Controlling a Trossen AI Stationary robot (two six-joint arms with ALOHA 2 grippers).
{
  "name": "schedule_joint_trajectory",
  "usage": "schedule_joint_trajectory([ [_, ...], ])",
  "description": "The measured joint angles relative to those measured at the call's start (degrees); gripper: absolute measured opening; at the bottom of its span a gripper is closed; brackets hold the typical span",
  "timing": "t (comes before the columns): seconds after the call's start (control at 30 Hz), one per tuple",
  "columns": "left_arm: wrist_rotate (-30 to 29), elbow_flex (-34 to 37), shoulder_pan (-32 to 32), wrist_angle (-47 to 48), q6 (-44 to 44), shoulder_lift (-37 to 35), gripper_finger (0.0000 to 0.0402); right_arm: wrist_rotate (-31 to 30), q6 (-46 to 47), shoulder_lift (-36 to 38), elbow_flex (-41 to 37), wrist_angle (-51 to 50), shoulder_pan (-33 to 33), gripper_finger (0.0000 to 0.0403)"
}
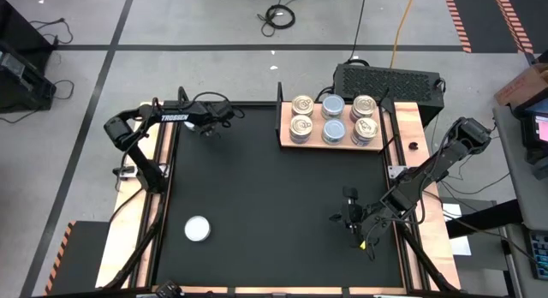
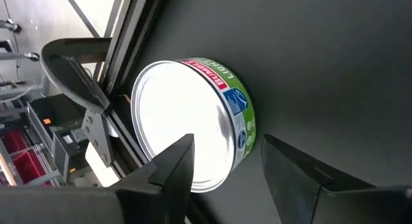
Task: Stack canned seafood by type on shelf
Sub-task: Stack the green tuna can on top of the top green tuna cans on the shelf
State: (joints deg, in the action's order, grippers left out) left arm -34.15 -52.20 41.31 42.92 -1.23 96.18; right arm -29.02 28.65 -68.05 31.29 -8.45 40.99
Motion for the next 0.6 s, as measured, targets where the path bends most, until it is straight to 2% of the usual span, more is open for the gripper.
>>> schedule_joint_trajectory([
  [0.33, -0.04, 3.91, 0.84, -2.14, -1.16, 0.00, 0.0171, 0.02, 0.34, 0.00, 0.00, 0.02, -0.02, 0.0000],
  [0.43, -0.46, 4.04, 0.82, -2.06, -1.10, 0.00, 0.0137, 0.02, 0.41, 0.00, 0.00, 0.02, 0.00, 0.0000],
  [0.6, -1.43, 4.01, 0.54, -1.81, -0.83, -0.15, 0.0043, 0.02, 0.91, 0.00, 0.00, 0.04, 0.00, 0.0000],
])
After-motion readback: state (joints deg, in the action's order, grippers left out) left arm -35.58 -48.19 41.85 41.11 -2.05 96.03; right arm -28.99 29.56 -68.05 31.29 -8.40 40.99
